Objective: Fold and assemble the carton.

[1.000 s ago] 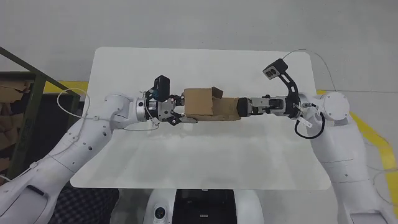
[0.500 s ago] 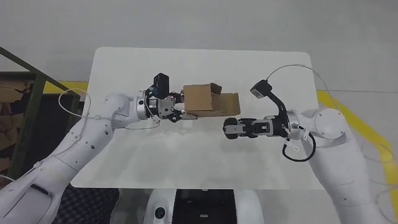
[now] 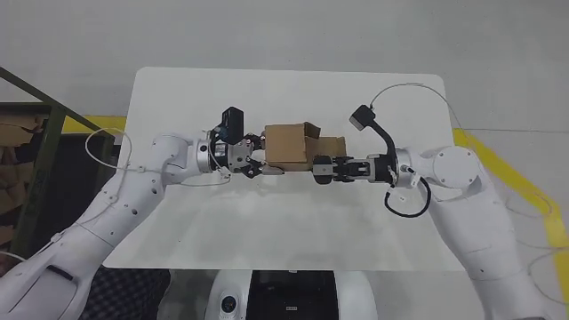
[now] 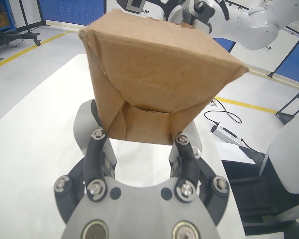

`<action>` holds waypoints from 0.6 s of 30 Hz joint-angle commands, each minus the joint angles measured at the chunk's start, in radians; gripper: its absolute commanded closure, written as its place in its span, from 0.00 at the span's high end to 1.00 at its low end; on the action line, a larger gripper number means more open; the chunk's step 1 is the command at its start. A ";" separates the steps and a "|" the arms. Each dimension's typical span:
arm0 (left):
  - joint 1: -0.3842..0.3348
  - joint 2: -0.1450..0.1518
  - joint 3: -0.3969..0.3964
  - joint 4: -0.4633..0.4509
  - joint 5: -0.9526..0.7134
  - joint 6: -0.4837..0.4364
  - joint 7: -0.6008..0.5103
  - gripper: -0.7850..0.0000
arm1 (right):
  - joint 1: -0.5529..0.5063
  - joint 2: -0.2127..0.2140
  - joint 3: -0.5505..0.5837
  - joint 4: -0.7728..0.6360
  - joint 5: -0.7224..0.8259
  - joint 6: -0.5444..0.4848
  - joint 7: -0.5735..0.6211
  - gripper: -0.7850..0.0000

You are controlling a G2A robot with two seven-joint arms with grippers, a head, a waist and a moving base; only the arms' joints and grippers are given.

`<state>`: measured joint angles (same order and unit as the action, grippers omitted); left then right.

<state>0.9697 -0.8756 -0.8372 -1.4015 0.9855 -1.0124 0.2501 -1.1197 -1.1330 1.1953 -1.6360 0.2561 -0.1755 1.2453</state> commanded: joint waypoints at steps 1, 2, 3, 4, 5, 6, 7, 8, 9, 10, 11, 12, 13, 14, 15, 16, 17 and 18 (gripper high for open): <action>0.006 0.000 -0.002 -0.007 0.001 0.000 -0.004 0.46 | 0.008 0.001 -0.004 0.003 -0.009 0.003 -0.007 0.00; 0.007 0.000 -0.003 -0.010 0.002 0.000 -0.005 0.46 | 0.011 0.001 -0.006 0.003 -0.012 0.004 -0.009 0.00; 0.009 0.000 -0.003 -0.014 0.004 0.000 -0.008 0.46 | 0.017 0.001 -0.013 0.004 -0.015 0.006 -0.013 0.00; 0.011 -0.001 -0.004 -0.016 0.004 0.000 -0.009 0.46 | 0.022 0.000 -0.018 0.004 -0.015 0.006 -0.016 0.00; 0.012 -0.001 -0.004 -0.017 0.004 0.000 -0.011 0.47 | 0.025 -0.001 -0.023 0.004 -0.012 0.005 -0.017 0.00; 0.013 -0.001 -0.005 -0.018 0.004 0.000 -0.012 0.47 | 0.030 -0.002 -0.030 0.004 -0.007 0.003 -0.017 0.00; 0.013 -0.001 -0.006 -0.019 0.003 0.000 -0.014 0.47 | 0.037 -0.003 -0.039 0.007 -0.002 0.000 -0.019 0.00; 0.014 -0.001 -0.006 -0.020 0.002 0.000 -0.014 0.47 | 0.040 -0.003 -0.043 0.010 -0.001 -0.001 -0.020 0.00; 0.015 -0.001 -0.007 -0.021 0.002 0.000 -0.016 0.47 | 0.047 -0.004 -0.050 0.015 0.002 -0.004 -0.022 0.00; 0.015 -0.001 -0.007 -0.022 0.002 0.000 -0.017 0.47 | 0.049 -0.005 -0.053 0.018 0.004 -0.006 -0.024 0.00; 0.015 -0.001 -0.008 -0.022 0.000 0.000 -0.017 0.47 | 0.053 -0.005 -0.057 0.022 0.007 -0.008 -0.026 0.00; 0.017 -0.002 -0.008 -0.022 -0.002 0.000 -0.017 0.47 | 0.057 -0.005 -0.060 0.028 0.012 -0.012 -0.029 0.00; 0.017 -0.002 -0.008 -0.022 -0.003 0.000 -0.018 0.47 | 0.060 -0.005 -0.060 0.032 0.016 -0.015 -0.030 0.00; 0.017 -0.002 -0.008 -0.022 -0.004 0.000 -0.019 0.46 | 0.062 -0.005 -0.059 0.035 0.019 -0.018 -0.031 0.00; 0.017 -0.002 -0.008 -0.021 -0.006 0.000 -0.019 0.46 | 0.063 -0.005 -0.058 0.039 0.024 -0.021 -0.031 0.00; 0.018 -0.002 -0.008 -0.021 -0.009 0.000 -0.019 0.46 | 0.065 -0.004 -0.056 0.044 0.027 -0.024 -0.027 0.00; 0.017 -0.002 -0.008 -0.021 -0.010 0.000 -0.020 0.46 | 0.066 -0.003 -0.053 0.047 0.029 -0.024 -0.025 0.00; 0.017 -0.002 -0.009 -0.020 -0.011 0.000 -0.020 0.46 | 0.066 -0.001 -0.048 0.051 0.031 -0.026 -0.024 0.00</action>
<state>0.9872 -0.8779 -0.8457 -1.4220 0.9752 -1.0123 0.2303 -1.0536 -1.1354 1.1437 -1.5881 0.2860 -0.2006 1.2199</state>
